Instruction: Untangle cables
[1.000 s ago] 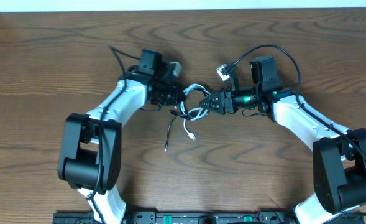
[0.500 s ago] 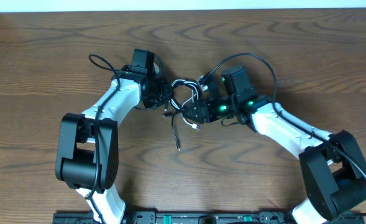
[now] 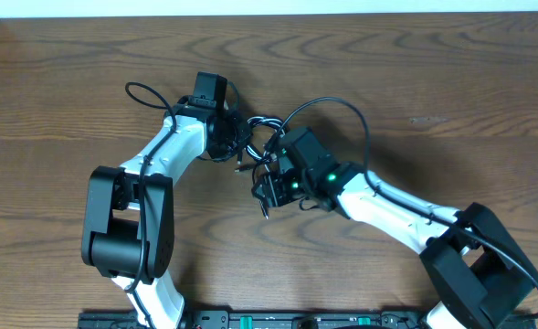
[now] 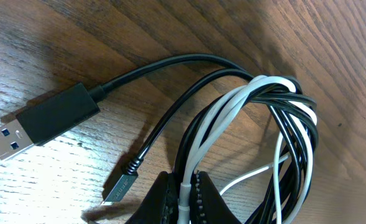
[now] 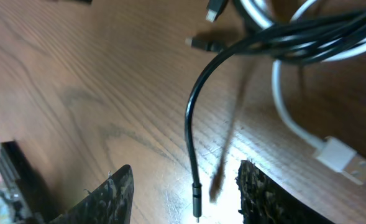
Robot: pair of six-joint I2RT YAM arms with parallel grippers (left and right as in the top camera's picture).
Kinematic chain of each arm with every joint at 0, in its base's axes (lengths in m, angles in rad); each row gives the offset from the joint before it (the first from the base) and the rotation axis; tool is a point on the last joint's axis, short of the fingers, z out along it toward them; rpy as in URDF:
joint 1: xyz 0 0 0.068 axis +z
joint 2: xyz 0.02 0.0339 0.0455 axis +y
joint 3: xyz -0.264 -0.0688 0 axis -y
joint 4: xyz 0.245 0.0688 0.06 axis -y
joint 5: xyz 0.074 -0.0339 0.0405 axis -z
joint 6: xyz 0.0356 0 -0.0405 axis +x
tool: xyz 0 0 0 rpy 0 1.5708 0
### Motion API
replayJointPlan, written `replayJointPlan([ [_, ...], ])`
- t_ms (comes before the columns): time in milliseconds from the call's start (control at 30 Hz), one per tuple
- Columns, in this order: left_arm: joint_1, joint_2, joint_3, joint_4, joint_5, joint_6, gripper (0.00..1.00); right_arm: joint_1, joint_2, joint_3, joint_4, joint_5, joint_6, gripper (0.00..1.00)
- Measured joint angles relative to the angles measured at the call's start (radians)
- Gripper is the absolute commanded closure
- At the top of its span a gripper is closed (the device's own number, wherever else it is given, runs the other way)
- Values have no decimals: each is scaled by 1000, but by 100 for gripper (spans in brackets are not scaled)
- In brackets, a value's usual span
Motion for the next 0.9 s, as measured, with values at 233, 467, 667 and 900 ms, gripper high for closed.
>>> replayJointPlan([
  [233, 0, 0, 0, -12, 0, -35, 92, 70, 23, 0, 42, 109, 2, 59],
  [467, 0, 0, 0, -12, 0, -50, 92, 71, 78, 0, 76, 137, 19, 71],
  [667, 0, 0, 0, -13, 0, -50, 93, 69, 78, 0, 85, 143, 30, 99],
  [900, 0, 0, 0, -13, 2, 69, 93, -5, 76, 0, 167, 66, 44, 99],
])
